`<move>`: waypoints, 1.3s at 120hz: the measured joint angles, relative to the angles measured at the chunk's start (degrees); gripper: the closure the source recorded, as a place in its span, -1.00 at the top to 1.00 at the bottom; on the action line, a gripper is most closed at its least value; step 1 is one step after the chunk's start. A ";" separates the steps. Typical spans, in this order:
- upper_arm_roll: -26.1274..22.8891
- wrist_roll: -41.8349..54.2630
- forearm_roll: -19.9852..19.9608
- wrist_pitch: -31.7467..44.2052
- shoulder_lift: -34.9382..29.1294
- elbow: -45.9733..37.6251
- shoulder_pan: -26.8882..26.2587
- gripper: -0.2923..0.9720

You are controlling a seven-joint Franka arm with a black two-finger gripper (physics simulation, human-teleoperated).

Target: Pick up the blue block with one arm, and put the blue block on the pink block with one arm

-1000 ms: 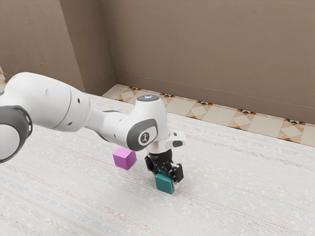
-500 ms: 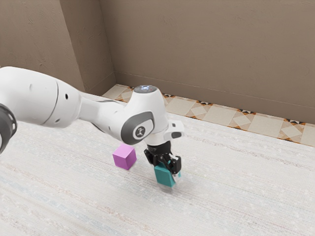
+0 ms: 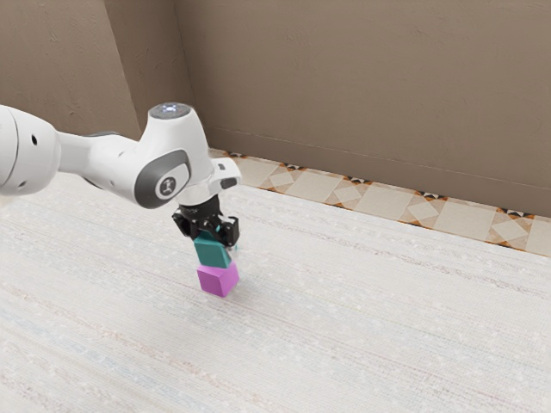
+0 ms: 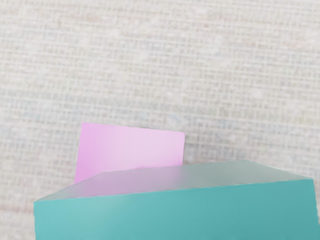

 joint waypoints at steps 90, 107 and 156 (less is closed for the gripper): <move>0.00 10.43 1.03 0.81 5.02 2.74 3.31 -0.26; 0.00 11.55 0.87 1.25 5.10 2.73 3.14 -0.25; 0.18 16.83 -3.80 1.40 3.45 2.46 3.07 0.38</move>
